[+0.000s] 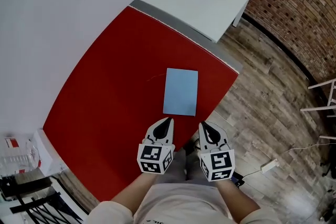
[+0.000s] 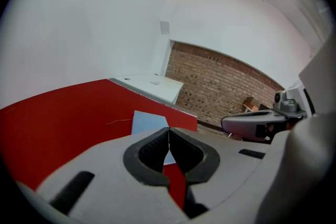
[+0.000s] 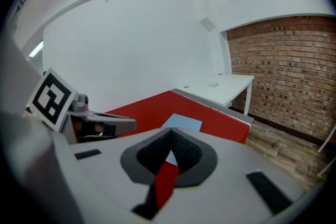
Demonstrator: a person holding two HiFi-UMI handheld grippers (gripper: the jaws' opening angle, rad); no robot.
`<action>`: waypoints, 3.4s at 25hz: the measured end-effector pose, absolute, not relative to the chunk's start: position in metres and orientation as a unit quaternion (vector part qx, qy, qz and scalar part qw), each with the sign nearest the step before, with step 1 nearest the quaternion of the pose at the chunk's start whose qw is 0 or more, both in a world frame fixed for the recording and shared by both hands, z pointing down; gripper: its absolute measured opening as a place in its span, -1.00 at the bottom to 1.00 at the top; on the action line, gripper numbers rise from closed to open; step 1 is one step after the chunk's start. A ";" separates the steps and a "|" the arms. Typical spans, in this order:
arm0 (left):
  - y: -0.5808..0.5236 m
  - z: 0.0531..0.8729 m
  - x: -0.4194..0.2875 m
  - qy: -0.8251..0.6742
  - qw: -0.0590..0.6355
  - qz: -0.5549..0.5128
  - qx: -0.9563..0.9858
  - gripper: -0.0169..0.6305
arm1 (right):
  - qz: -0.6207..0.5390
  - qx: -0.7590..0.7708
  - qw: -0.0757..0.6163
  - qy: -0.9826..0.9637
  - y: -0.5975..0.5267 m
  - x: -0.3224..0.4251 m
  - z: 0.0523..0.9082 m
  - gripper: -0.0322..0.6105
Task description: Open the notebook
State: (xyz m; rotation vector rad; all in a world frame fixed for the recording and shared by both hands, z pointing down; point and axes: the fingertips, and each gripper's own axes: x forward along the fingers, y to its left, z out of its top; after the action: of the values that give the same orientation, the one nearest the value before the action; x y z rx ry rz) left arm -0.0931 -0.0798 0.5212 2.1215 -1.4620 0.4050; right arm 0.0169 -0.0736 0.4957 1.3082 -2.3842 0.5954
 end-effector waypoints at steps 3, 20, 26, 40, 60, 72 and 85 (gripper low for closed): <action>-0.096 0.548 -0.107 -0.542 0.290 0.161 0.772 -0.91 | 0.220 0.454 0.182 -0.844 -0.075 0.009 0.510 -0.88; -0.151 0.661 -0.141 -0.406 0.460 0.304 0.729 -0.59 | 0.269 0.441 0.201 -0.832 -0.079 -0.011 0.567 -0.88; -0.162 0.675 -0.135 -0.376 0.503 0.309 0.714 -0.60 | 0.283 0.438 0.203 -0.828 -0.080 -0.014 0.580 -0.88; -0.168 0.690 -0.135 -0.351 0.534 0.343 0.688 -0.65 | 0.306 0.440 0.199 -0.821 -0.083 -0.011 0.593 -0.88; -0.170 0.678 -0.142 -0.346 0.547 0.338 0.684 -0.88 | 0.317 0.434 0.197 -0.820 -0.075 -0.012 0.600 -0.88; -0.168 0.606 -0.134 -0.321 0.486 0.346 0.735 -0.91 | 0.319 0.429 0.193 -0.823 -0.070 -0.014 0.598 -0.88; -0.129 0.552 -0.103 -0.265 0.404 0.394 0.782 -0.92 | 0.317 0.440 0.176 -0.822 -0.062 -0.012 0.587 -0.88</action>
State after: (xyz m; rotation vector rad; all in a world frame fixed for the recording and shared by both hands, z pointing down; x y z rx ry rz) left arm -0.1026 -0.1294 0.5515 1.9736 -0.6698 0.9946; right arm -0.0117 -0.0623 0.5871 1.2467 -2.3274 0.8976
